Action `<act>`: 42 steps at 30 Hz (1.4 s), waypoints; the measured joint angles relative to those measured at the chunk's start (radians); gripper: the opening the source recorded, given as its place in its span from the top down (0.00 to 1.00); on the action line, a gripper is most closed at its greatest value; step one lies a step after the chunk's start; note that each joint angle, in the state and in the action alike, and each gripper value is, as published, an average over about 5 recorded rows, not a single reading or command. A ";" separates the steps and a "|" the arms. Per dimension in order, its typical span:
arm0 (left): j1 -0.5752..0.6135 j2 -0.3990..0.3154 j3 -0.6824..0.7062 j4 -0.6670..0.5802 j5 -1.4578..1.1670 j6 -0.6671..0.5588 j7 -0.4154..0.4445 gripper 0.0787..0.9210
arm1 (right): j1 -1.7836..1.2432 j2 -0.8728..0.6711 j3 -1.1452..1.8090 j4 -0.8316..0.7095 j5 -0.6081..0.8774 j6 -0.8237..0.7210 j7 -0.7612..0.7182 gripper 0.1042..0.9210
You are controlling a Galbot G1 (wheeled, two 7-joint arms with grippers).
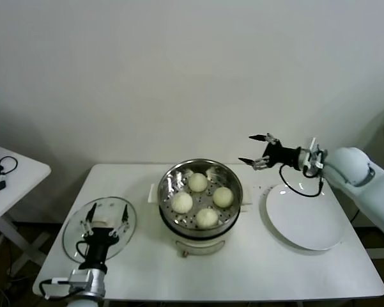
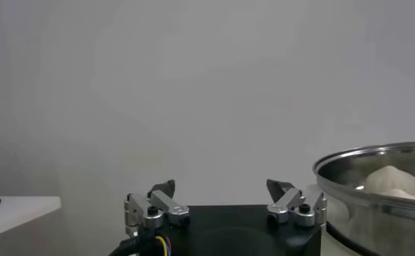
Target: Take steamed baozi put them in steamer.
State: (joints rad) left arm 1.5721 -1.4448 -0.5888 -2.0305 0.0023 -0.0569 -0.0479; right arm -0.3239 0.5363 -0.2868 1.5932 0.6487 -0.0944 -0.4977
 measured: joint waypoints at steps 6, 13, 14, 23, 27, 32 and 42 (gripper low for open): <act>-0.001 -0.011 0.003 0.002 0.008 0.000 -0.002 0.12 | -0.333 0.092 0.346 0.058 -0.059 0.067 0.069 0.12; 0.006 -0.017 0.007 0.005 0.020 -0.002 -0.002 0.12 | -0.638 0.256 0.658 0.111 -0.132 0.156 0.131 0.12; 0.007 -0.018 0.008 0.005 0.022 -0.003 -0.003 0.12 | -0.675 0.281 0.693 0.117 -0.142 0.170 0.139 0.12; 0.004 -0.026 -0.003 0.009 0.020 0.000 -0.003 0.12 | -0.945 0.498 0.879 0.166 -0.203 0.272 0.180 0.12; -0.002 -0.025 -0.013 0.016 0.014 0.002 -0.001 0.12 | -1.037 0.570 0.918 0.182 -0.218 0.307 0.188 0.12; -0.004 -0.022 -0.016 0.019 0.011 0.003 0.000 0.12 | -1.132 0.639 0.945 0.197 -0.233 0.344 0.197 0.12; 0.008 -0.019 -0.019 0.016 0.009 0.002 0.003 0.12 | -1.239 0.728 0.960 0.206 -0.247 0.393 0.209 0.12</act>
State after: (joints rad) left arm 1.5797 -1.4640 -0.6076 -2.0147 0.0111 -0.0552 -0.0451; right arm -1.5631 1.2642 0.6734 1.7994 0.4017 0.2984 -0.2888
